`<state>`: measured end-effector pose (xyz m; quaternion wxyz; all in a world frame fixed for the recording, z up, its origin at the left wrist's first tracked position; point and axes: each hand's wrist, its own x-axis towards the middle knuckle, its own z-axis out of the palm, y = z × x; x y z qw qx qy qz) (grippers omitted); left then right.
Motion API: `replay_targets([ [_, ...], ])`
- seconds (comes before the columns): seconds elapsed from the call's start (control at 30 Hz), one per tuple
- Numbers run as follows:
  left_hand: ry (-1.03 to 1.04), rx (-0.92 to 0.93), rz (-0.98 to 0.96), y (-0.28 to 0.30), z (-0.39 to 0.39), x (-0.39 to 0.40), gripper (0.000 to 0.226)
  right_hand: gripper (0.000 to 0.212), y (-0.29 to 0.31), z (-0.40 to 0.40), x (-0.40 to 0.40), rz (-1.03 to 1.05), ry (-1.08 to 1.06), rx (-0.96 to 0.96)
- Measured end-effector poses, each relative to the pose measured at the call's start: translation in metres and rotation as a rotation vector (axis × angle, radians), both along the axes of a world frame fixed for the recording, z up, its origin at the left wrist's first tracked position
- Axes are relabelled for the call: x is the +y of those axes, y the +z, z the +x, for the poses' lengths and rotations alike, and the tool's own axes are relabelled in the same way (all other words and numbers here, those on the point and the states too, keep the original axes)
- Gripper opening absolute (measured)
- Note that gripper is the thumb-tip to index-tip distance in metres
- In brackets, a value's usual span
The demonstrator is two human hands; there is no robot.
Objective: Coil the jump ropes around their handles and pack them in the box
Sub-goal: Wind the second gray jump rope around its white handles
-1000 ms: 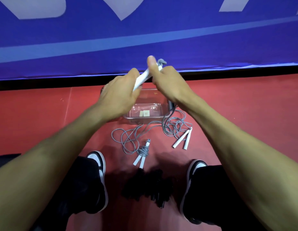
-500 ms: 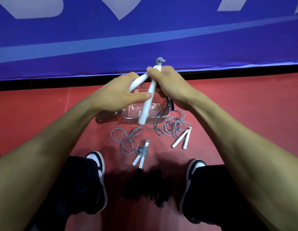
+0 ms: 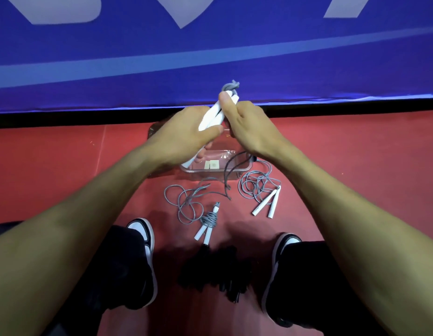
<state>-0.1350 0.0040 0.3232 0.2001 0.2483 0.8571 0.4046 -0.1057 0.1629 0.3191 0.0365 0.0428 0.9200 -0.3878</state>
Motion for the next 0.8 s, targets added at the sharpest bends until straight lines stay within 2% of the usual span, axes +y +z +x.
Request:
replay_targets([
  [0.1, -0.014, 0.307, -0.252, -0.006, -0.003, 0.000, 0.017, 0.056, 0.000, -0.002, -0.003, -0.143, -0.056, -0.058],
  [0.27, -0.039, 0.499, -0.262, -0.013, 0.005, 0.002, 0.015, 0.058, -0.007, -0.003, -0.010, -0.366, -0.185, -0.093],
  [0.4, -0.010, 0.338, -0.213, -0.006, 0.009, 0.009, 0.028, 0.044, -0.001, -0.005, -0.006, -0.489, -0.213, -0.081],
  [0.5, -0.006, 0.113, -0.162, 0.000, 0.000, 0.006, 0.033, 0.044, 0.002, -0.004, -0.003, -0.490, -0.145, -0.070],
  [0.6, -0.046, -0.093, -0.031, 0.007, -0.010, -0.006, 0.039, 0.045, 0.003, -0.003, -0.002, -0.509, -0.072, -0.076],
  [0.67, -0.052, -0.101, -0.009, 0.010, -0.011, -0.012, 0.035, 0.046, 0.005, -0.002, -0.001, -0.486, -0.027, -0.068],
  [0.8, -0.036, 0.051, -0.088, 0.009, -0.010, -0.015, 0.035, 0.058, 0.005, 0.001, 0.000, -0.285, 0.023, -0.047],
])
